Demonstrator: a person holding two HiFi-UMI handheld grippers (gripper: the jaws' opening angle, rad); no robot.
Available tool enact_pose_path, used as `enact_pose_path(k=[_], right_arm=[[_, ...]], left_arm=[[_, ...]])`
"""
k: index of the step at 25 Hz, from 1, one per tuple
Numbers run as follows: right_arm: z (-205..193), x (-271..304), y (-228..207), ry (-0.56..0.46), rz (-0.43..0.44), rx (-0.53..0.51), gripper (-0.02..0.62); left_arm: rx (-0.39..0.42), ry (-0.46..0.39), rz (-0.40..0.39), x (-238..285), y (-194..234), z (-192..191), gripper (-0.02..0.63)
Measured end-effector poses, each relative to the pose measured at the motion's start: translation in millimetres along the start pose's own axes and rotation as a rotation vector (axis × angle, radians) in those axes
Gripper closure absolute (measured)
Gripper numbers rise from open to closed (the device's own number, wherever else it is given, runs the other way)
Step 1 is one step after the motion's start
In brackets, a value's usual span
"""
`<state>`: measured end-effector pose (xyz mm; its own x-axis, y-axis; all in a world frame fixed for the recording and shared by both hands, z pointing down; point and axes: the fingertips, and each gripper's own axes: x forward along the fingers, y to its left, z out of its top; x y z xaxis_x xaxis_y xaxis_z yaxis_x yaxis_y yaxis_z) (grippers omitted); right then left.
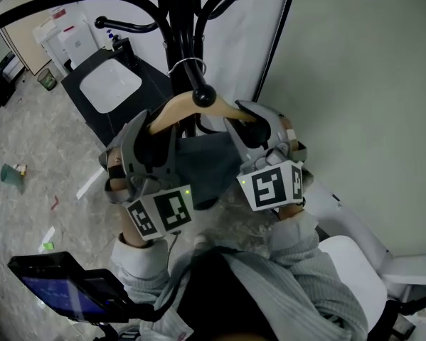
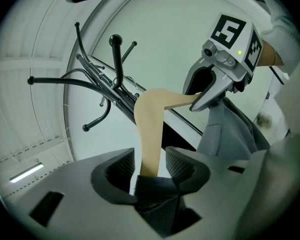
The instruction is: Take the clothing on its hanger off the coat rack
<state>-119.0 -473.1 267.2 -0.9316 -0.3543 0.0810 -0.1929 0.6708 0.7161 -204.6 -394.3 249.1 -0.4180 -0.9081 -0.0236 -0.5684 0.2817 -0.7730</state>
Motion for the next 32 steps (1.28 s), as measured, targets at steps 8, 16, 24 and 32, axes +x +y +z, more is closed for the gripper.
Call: enact_pose_path(k=[8, 16, 24, 32], right_arm=[[-0.6, -0.7, -0.5, 0.001, -0.026, -0.036, 0.489], [23.3, -25.9, -13.2, -0.037, -0.077, -0.075, 0.489], [46.6, -76.6, -27.3, -0.061, -0.144, -0.093, 0.489], [34.9, -134.4, -36.1, 0.006, -0.221, -0.081, 0.486]], left_arm=[[0.02, 0.053, -0.029, 0.8, -1.8, -1.1, 0.502], [0.015, 0.018, 0.008, -20.7, 11.2, 22.8, 0.503], [0.035, -0.048, 0.044, -58.5, 17.5, 64.5, 0.503], [0.035, -0.12, -0.014, -78.8, -10.6, 103.4, 0.503]])
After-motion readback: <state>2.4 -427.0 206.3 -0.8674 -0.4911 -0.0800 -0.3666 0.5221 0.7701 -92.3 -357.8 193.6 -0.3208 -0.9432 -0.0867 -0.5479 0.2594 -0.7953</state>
